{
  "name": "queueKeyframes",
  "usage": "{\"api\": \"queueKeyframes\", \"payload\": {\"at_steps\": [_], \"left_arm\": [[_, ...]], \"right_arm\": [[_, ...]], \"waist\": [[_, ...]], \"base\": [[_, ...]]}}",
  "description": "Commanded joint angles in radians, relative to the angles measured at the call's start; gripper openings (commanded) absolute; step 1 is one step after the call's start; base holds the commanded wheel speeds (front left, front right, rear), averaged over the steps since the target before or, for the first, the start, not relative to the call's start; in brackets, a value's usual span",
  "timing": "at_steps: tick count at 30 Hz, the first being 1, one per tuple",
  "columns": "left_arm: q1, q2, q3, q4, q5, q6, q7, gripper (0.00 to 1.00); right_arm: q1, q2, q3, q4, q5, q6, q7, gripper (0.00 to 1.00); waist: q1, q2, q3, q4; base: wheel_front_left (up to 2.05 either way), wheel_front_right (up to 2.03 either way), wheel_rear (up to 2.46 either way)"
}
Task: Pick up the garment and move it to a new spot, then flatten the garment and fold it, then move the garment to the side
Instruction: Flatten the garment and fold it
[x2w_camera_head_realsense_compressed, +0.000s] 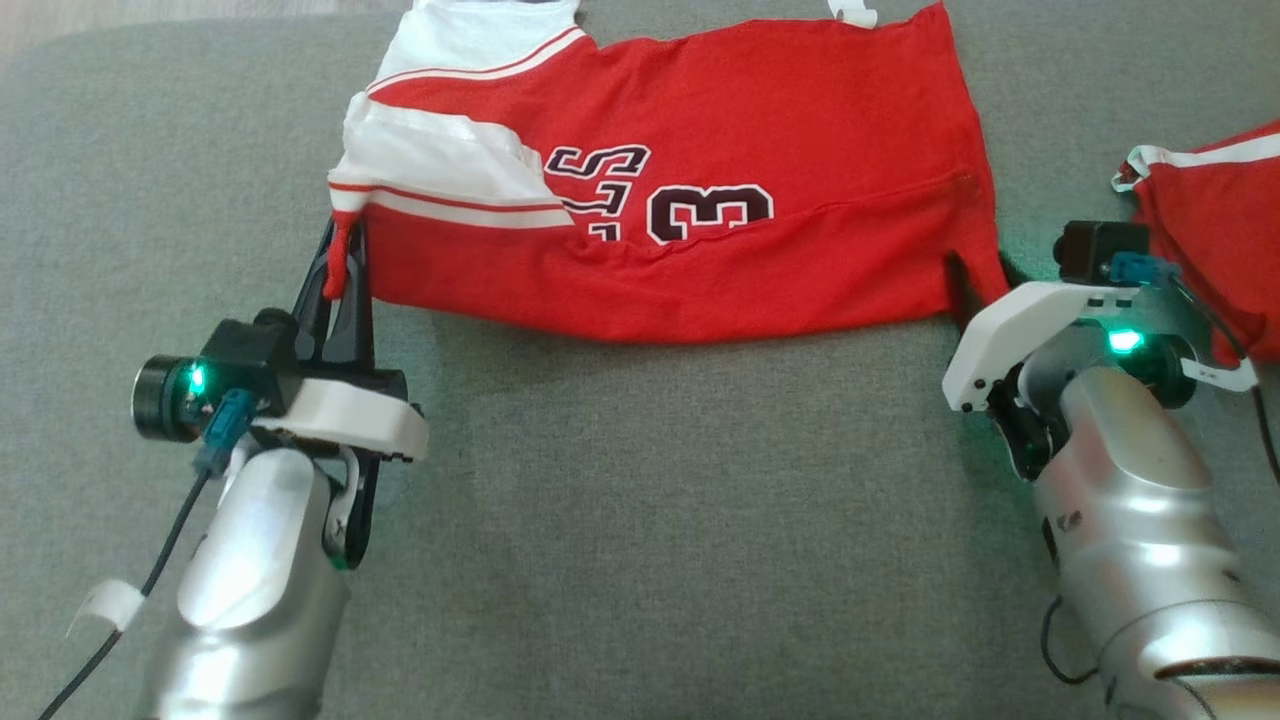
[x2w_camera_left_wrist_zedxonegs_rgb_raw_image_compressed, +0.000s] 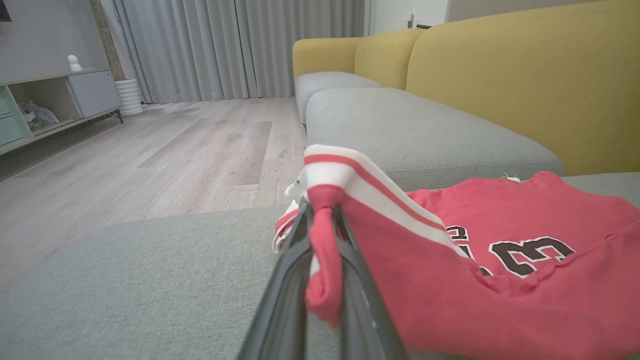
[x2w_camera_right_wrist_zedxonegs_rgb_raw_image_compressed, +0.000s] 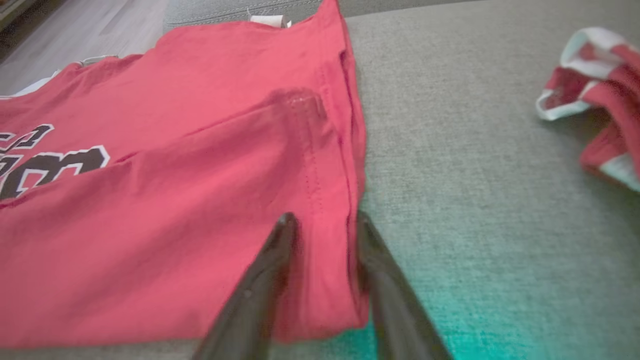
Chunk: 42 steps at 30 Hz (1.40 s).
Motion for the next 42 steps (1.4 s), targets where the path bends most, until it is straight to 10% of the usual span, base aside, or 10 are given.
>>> {"api": "queueKeyframes", "payload": {"at_steps": [1, 25, 39, 40, 41, 42], "left_arm": [[-0.020, 0.024, 0.029, -0.023, 0.007, -0.002, -0.009, 0.00], [0.166, 0.056, 0.007, 0.087, -0.029, -0.007, 0.060, 0.00], [0.342, 0.083, -0.058, -0.054, -0.029, -0.007, 0.221, 0.00], [0.344, 0.085, -0.060, -0.064, -0.027, -0.003, 0.229, 0.00], [0.345, 0.084, -0.059, -0.073, -0.027, 0.003, 0.233, 0.08], [0.346, 0.083, -0.058, -0.082, -0.028, 0.009, 0.236, 0.40]], "right_arm": [[-0.001, 0.014, 0.025, 0.016, -0.013, -0.001, 0.000, 0.00], [0.157, 0.014, -0.016, -0.010, -0.072, -0.001, -0.103, 0.00], [0.443, 0.014, -0.019, -0.302, 0.070, -0.001, 0.018, 0.00], [0.459, 0.014, -0.021, -0.329, 0.078, -0.001, 0.016, 0.10], [0.473, 0.014, -0.023, -0.355, 0.085, -0.001, 0.012, 1.00], [0.485, 0.014, -0.020, -0.377, 0.097, -0.001, 0.009, 1.00]], "waist": [[0.0000, 0.0000, -0.002, 0.001], [0.0000, 0.0000, -0.246, -0.052], [0.0000, 0.0000, -0.298, -0.074], [0.0000, 0.0000, -0.296, -0.076], [0.0000, 0.0000, -0.294, -0.077], [0.0000, 0.0000, -0.292, -0.079]], "base": [[0.00, 0.00, 0.00], [0.00, 0.00, 0.00], [0.00, 0.00, 0.00], [0.00, 0.00, 0.00], [0.00, 0.00, 0.00], [0.00, 0.00, 0.00]]}}
